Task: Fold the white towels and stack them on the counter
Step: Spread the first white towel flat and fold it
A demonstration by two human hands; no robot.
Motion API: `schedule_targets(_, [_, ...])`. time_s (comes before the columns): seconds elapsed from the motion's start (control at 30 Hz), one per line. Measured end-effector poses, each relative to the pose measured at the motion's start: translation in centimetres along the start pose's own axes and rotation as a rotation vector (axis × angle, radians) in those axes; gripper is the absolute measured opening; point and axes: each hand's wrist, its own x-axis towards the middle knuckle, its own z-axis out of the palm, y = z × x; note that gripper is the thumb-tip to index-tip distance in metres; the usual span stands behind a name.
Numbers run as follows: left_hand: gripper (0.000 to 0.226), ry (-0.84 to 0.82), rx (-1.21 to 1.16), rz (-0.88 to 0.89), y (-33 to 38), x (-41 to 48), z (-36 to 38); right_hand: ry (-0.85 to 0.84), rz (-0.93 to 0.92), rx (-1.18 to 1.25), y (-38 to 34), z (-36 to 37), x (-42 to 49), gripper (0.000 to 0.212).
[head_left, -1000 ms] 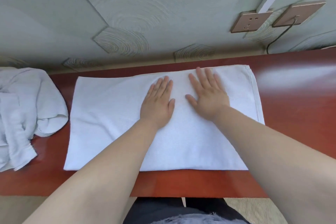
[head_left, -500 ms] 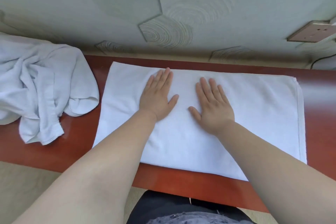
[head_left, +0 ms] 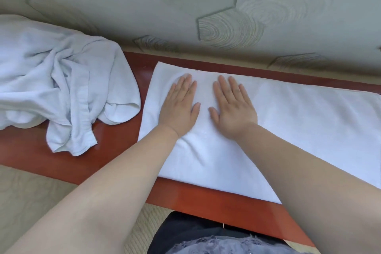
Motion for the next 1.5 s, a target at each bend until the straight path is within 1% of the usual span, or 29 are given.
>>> schedule_targets(0.07, [0.074,-0.008,0.010,0.035,-0.1,-4.2,1.3,-0.004,0.054,0.002,-0.6,0.1,-0.1,0.077])
schedule_targets(0.13, [0.077,-0.002,0.043,0.001,-0.6,-7.4,2.3,-0.004,0.085,0.031,-2.3,0.0,0.3,0.077])
schedule_targets(0.2, [0.077,0.001,0.033,-0.077,-1.3,-7.8,2.5,-0.015,-0.009,0.067,-4.6,0.0,0.9,0.073])
schedule_targets(0.27, [0.074,-0.003,0.058,-0.083,-2.3,-6.4,2.0,-0.024,-0.123,0.039,-6.2,0.3,1.1,0.069])
schedule_targets(0.3, [0.072,-0.009,0.076,-0.059,-3.1,-5.2,1.5,-0.011,-0.141,0.025,-6.4,0.5,1.1,0.068])
schedule_targets(0.47, [0.072,-0.044,0.107,0.023,-9.3,1.5,-1.6,0.085,-0.122,0.014,-6.1,1.4,1.0,0.066])
schedule_targets(0.53, [0.072,-0.070,0.115,0.011,-10.5,2.9,-2.5,0.100,-0.116,0.015,-6.2,1.5,1.1,0.068])
schedule_targets(0.6, [0.074,-0.037,0.136,-0.004,-10.3,2.6,-2.6,0.094,-0.108,0.009,-6.2,1.5,1.3,0.071])
schedule_targets(0.67, [0.077,0.014,0.097,0.009,-8.9,0.1,-2.1,0.090,-0.106,0.006,-6.1,1.4,1.2,0.072])
schedule_targets(0.7, [0.078,0.021,0.064,0.048,-8.0,-2.1,-1.3,0.086,-0.107,0.005,-6.1,1.3,1.2,0.072])
schedule_targets(0.8, [0.082,-0.025,0.083,0.177,-6.7,-10.6,1.9,0.078,-0.114,0.007,-6.2,1.2,1.3,0.072])
schedule_targets(0.83, [0.082,-0.032,0.096,0.177,-7.2,-13.0,2.7,0.076,-0.114,0.007,-6.2,1.2,1.3,0.072])
schedule_targets(0.9, [0.082,-0.025,0.094,0.120,-8.9,-15.7,3.4,0.076,-0.113,0.008,-6.2,1.3,1.4,0.072])
schedule_targets(0.97, [0.081,-0.038,0.101,0.077,-10.3,-16.7,3.2,0.065,-0.113,0.014,-6.3,1.2,1.3,0.073])
schedule_targets(1.03, [0.082,-0.067,0.152,0.074,-10.8,-16.8,3.1,0.044,-0.106,0.003,-6.4,1.1,1.4,0.073])
schedule_targets(1.1, [0.088,-0.095,0.192,-0.006,-10.2,-17.1,3.2,0.000,-0.100,-0.020,-6.5,0.8,1.2,0.073])
schedule_targets(1.17, [0.091,-0.058,0.141,-0.207,-9.2,-18.0,3.3,-0.013,-0.156,-0.046,-7.2,0.5,0.4,0.072])
schedule_targets(1.23, [0.086,0.023,-0.042,-0.460,-7.7,-19.5,3.4,-0.002,-0.298,-0.060,-8.6,0.3,-2.1,0.072])
schedule_targets(1.3, [0.076,0.132,-0.285,-0.644,-6.1,-21.4,3.8,-0.032,-0.446,-0.054,-10.0,1.2,-6.1,0.073])
schedule_targets(1.33, [0.069,0.179,-0.374,-0.685,-5.4,-22.4,4.0,-0.095,-0.498,-0.070,-10.3,1.8,-8.1,0.073])
schedule_targets(1.4, [0.051,0.251,-0.465,-0.720,-4.2,-24.2,4.5,-0.253,-0.537,-0.136,-10.3,2.9,-11.3,0.074])
schedule_targets(1.43, [0.043,0.276,-0.494,-0.746,-3.7,-24.9,4.6,-0.296,-0.534,-0.161,-10.2,3.2,-12.0,0.075])
schedule_targets(1.5, [0.034,0.287,-0.533,-0.819,-3.3,-25.5,4.4,-0.345,-0.521,-0.170,-10.1,3.0,-12.0,0.077])
